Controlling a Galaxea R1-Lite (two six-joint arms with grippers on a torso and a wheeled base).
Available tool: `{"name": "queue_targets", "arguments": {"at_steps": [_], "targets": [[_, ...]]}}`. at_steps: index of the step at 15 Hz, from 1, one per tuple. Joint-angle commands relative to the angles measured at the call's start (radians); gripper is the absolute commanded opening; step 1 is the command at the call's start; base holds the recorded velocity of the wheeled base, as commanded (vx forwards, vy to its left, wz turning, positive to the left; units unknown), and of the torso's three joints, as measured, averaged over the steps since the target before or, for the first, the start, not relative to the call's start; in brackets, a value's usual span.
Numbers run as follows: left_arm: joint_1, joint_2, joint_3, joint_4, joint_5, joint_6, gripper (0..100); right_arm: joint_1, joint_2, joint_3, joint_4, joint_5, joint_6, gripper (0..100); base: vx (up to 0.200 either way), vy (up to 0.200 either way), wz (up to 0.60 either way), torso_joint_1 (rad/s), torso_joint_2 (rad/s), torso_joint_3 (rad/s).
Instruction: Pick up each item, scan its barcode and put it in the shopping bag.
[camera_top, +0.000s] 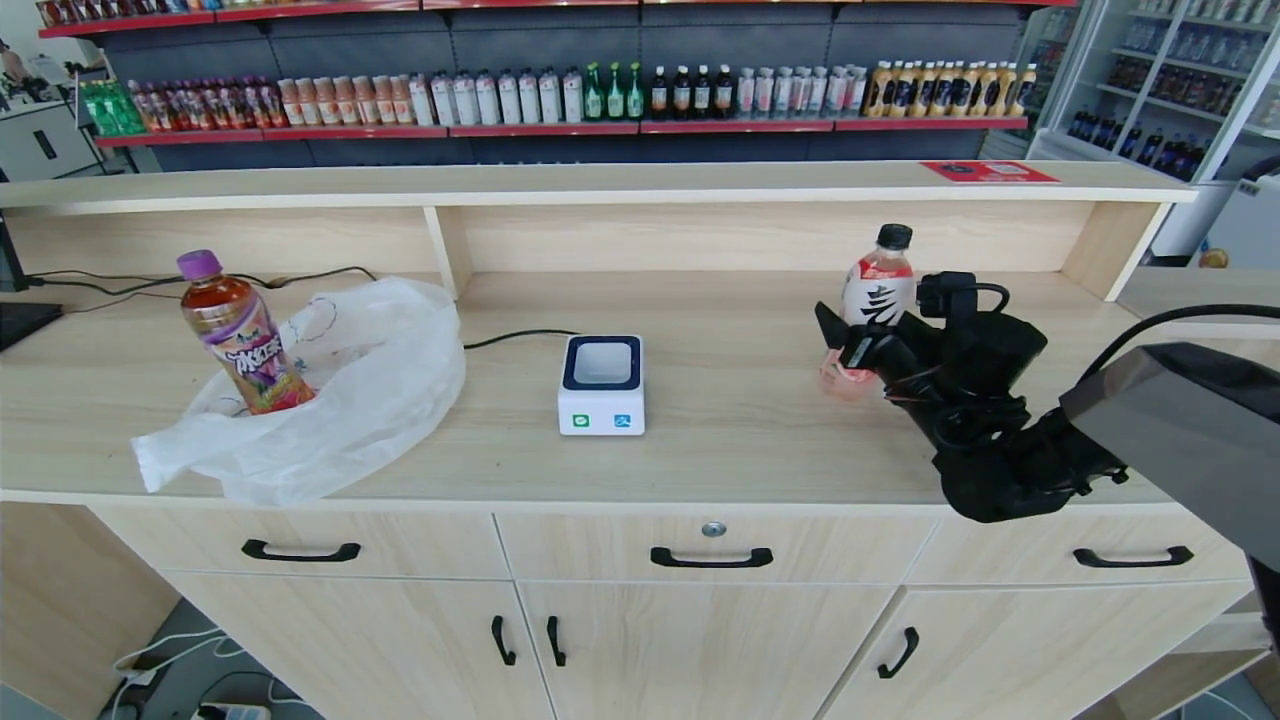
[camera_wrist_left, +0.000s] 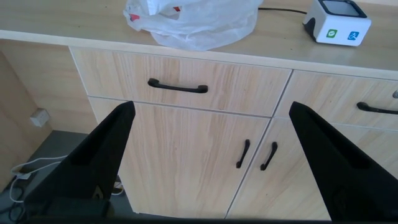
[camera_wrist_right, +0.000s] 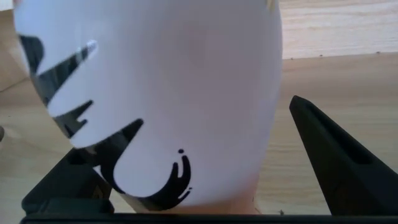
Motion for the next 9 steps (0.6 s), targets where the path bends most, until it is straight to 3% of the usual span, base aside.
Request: {"name": "queue_targets", "arguments": {"at_steps": [1,9], "targets": [[0.0,0.0,0.0,-0.001,0.0,-0.001,100,0.0,0.004,-0.008,0.001,0.0,0.001,100,0.0,0.0,0.0,0.0,0.0,0.0],[0.0,0.0,0.0,-0.001,0.0,-0.001,100,0.0,0.021,-0.008,-0.001,0.004,-0.008,100,0.0,0.0,0.0,0.0,0.0,0.0]]}}
